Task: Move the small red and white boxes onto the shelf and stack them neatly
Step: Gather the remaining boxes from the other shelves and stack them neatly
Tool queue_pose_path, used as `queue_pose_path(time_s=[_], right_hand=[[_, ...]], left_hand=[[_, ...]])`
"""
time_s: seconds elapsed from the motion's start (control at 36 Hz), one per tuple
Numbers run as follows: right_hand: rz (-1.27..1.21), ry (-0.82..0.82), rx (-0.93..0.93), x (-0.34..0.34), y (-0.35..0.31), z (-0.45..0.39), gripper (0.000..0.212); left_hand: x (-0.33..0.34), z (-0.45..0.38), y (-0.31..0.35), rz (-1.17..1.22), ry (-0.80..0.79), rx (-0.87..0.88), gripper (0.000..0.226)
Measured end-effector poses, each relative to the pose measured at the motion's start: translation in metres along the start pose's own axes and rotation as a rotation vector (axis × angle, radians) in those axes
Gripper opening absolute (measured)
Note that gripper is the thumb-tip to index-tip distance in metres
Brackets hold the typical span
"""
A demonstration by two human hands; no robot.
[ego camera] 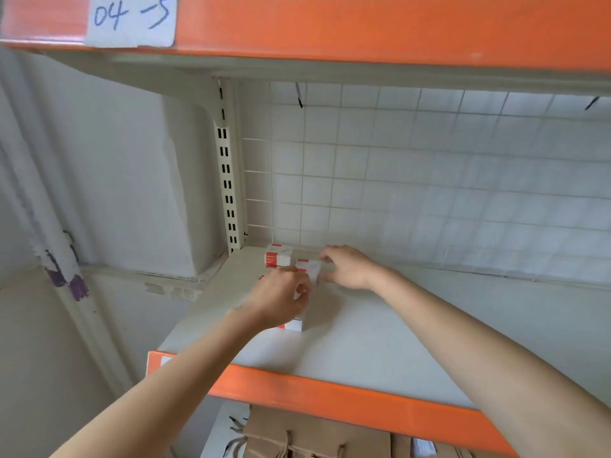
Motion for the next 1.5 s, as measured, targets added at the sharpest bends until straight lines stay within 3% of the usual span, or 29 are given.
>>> queue_pose_path(time_s=[0.17,0.33,0.67,0.86,1.08,1.31,1.44,1.5], right_hand=[[0.186,-0.017,-0.072,-0.016,0.041,0.083,0.039],[0.311,-0.04,-0.01,-0.046,0.112,0.183,0.032],[0.395,-0.032,0.299,-0.11,0.284,0.425,0.033],[0.255,0.118,0.555,-0.151,0.365,0.544,0.034],[0.24,0.225,0.639,-0.172,0.444,0.606,0.036],[0.359,0.097,0.705,-0.22,0.552,0.626,0.041],[0.306,0.234,0.783,-0.255,0.617,0.635,0.038],[0.274,0.21,0.823,-0.246,0.638,0.641,0.038]], left_hand=[[0.033,-0.003,0.076,-0.057,-0.061,0.072,0.017],[0.075,-0.008,0.189,-0.1,-0.138,0.2,0.02],[0.166,-0.004,0.441,-0.071,-0.208,0.492,0.024],[0.222,0.009,0.578,-0.025,-0.29,0.668,0.025],[0.272,-0.025,0.686,0.006,-0.322,0.768,0.026],[0.322,-0.088,0.769,0.084,-0.34,0.741,0.024],[0.348,-0.115,0.801,0.124,-0.354,0.718,0.024],[0.359,-0.118,0.811,0.121,-0.378,0.726,0.024]])
Point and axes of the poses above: each hand's wrist, its own z-axis away from the middle knuckle, its own x-axis out of the palm, y = z × x, the point moved 9 cm from there along -z, towards the middle knuckle, and after that the axes turned 4 degrees about -x, right-handed, at the moved point
